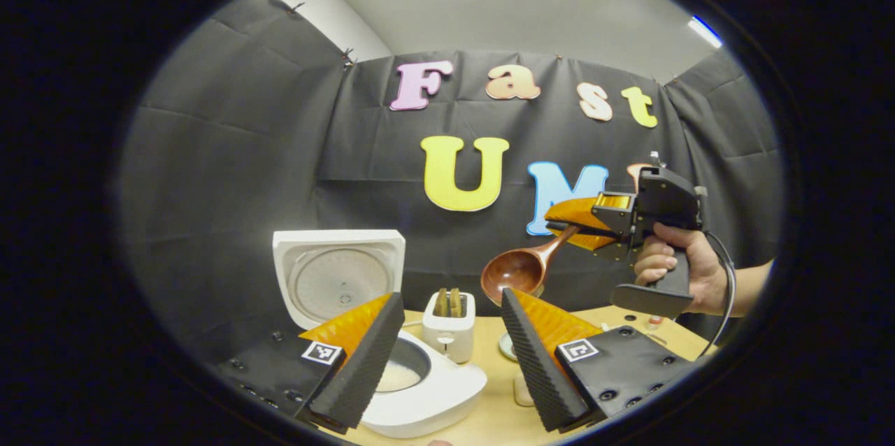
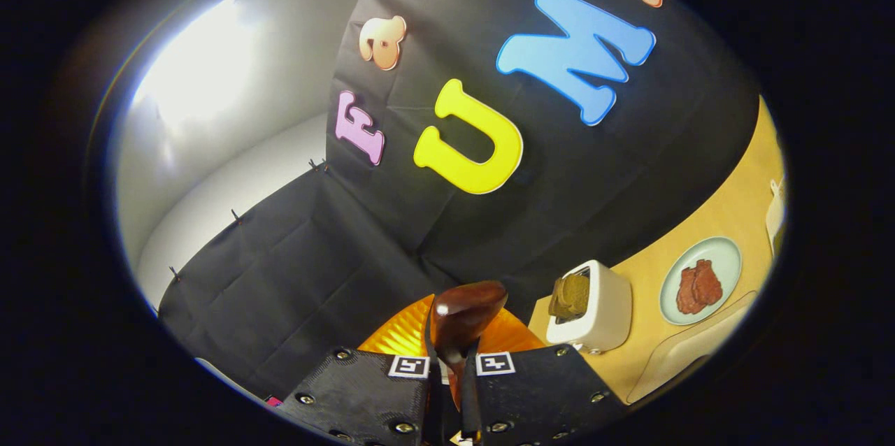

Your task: Close the left gripper, press the button to open the rice cooker; take a wooden spoon from the chopstick holder with the right hand, scoop a spoonful of rice and pour it into the rice cooker, then put the wooden spoon back into the chopstick holder.

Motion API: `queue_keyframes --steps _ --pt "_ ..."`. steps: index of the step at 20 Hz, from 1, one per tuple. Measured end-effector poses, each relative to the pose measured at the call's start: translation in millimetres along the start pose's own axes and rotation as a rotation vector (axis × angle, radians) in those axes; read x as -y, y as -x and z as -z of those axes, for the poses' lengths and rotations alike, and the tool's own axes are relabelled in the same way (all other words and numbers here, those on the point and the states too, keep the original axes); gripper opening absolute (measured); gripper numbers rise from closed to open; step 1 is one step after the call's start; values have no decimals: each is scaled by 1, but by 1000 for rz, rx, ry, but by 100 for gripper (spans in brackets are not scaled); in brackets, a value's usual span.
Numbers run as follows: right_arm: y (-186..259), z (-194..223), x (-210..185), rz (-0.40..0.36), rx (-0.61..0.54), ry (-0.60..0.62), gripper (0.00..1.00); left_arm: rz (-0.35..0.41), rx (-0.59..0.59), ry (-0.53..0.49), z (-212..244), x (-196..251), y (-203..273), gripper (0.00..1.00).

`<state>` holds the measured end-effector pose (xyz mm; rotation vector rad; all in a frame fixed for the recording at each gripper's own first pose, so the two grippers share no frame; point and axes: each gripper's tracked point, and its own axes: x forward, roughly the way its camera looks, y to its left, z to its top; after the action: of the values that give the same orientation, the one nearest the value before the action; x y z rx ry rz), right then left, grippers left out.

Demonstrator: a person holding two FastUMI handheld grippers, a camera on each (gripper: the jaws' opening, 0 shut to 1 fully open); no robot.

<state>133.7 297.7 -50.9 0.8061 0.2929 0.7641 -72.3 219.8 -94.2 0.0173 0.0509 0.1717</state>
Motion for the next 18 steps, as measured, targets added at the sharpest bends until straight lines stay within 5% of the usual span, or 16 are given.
queue_keyframes --steps 18 --pt "181 -97 65 212 151 182 10 190 9 -44 -14 141 -10 99"
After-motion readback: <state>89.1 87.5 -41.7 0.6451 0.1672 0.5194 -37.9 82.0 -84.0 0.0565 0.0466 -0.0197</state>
